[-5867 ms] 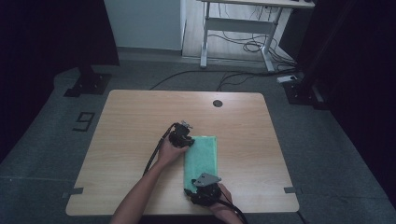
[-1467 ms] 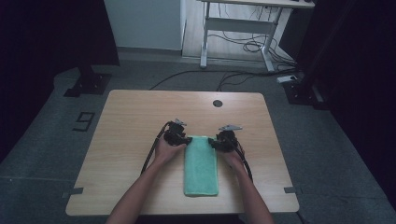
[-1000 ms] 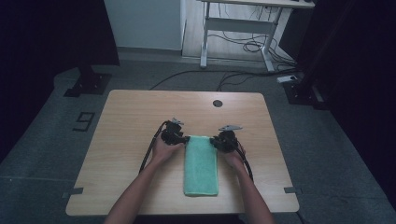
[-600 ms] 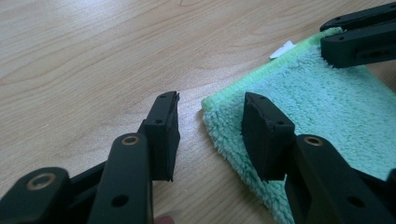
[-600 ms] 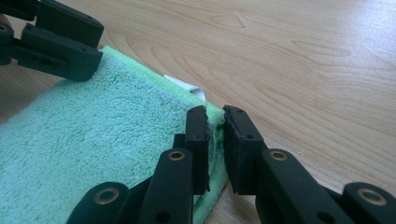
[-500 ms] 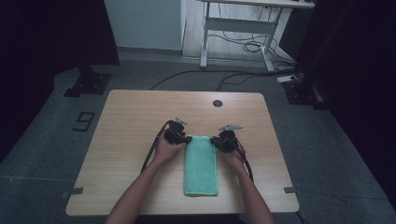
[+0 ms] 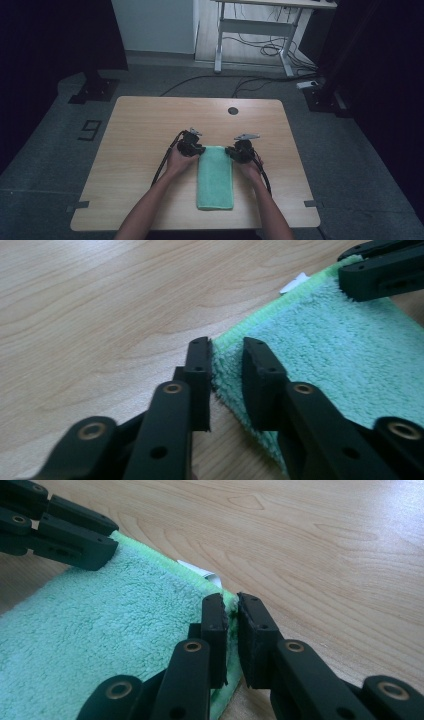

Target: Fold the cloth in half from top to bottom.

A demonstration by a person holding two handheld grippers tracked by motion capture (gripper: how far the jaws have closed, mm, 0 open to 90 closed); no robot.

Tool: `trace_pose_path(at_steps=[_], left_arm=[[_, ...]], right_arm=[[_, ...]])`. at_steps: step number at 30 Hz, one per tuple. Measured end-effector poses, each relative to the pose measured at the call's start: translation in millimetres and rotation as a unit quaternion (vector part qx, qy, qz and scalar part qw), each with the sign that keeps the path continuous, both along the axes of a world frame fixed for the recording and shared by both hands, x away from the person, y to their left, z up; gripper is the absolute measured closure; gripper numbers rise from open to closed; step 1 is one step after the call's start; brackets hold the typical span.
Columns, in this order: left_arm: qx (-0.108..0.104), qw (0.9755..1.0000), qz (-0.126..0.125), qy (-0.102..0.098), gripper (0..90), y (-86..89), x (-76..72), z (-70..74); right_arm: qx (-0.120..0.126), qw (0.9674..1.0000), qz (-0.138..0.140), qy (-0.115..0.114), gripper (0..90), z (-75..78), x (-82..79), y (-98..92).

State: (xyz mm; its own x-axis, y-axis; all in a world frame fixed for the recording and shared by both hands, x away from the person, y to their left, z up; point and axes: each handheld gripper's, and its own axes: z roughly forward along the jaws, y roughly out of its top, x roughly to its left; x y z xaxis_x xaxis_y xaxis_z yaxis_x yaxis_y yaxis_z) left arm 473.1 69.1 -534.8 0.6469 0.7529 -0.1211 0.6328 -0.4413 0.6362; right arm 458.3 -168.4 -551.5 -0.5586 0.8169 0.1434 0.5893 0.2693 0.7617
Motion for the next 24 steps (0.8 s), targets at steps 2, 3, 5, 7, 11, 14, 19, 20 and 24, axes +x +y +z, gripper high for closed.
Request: trace_pose_path(at_steps=[2, 3, 5, 7, 11, 14, 19, 20, 24], left_arm=[[-0.009, 1.0000, 0.001, 0.003, 78.3, 0.7, -0.4, -0.9], [-0.014, 0.9999, 0.003, 0.004, 79.8, 1.0, -0.6, -1.4], [-0.018, 0.9998, 0.003, 0.006, 81.6, 1.9, -0.9, -1.9], [-0.020, 0.9998, 0.002, 0.006, 83.3, 2.1, -1.5, -2.1], [-0.018, 0.9998, -0.002, 0.001, 86.4, 1.7, -2.6, -1.4], [-0.023, 0.9997, -0.004, 0.002, 87.0, 3.5, -2.5, -0.2], [-0.033, 0.9994, -0.009, -0.001, 87.5, 6.0, -3.9, 5.8], [-0.034, 0.9994, -0.010, -0.003, 87.5, 5.9, -4.5, 7.2], [-0.039, 0.9991, -0.014, -0.013, 87.5, 6.1, -6.8, 12.9]], right_arm=[[0.000, 1.0000, 0.000, 0.000, 81.9, 0.0, -0.1, 0.1], [0.000, 1.0000, -0.002, 0.000, 82.0, 0.0, -0.2, 0.3], [0.000, 1.0000, -0.002, 0.001, 82.4, 0.2, -0.4, 0.5], [0.002, 1.0000, -0.003, 0.002, 82.7, -0.1, -0.4, 0.5], [0.004, 1.0000, -0.004, 0.002, 83.6, -0.1, -0.5, 0.5], [0.009, 0.9999, -0.007, 0.003, 83.8, -0.1, -0.7, 0.2], [0.014, 0.9999, -0.005, 0.003, 84.0, 1.6, -0.9, -1.2], [0.015, 0.9999, -0.006, 0.001, 84.0, 2.2, -1.0, -1.5], [0.019, 0.9998, -0.005, -0.003, 84.1, 5.0, -2.1, -2.7]])
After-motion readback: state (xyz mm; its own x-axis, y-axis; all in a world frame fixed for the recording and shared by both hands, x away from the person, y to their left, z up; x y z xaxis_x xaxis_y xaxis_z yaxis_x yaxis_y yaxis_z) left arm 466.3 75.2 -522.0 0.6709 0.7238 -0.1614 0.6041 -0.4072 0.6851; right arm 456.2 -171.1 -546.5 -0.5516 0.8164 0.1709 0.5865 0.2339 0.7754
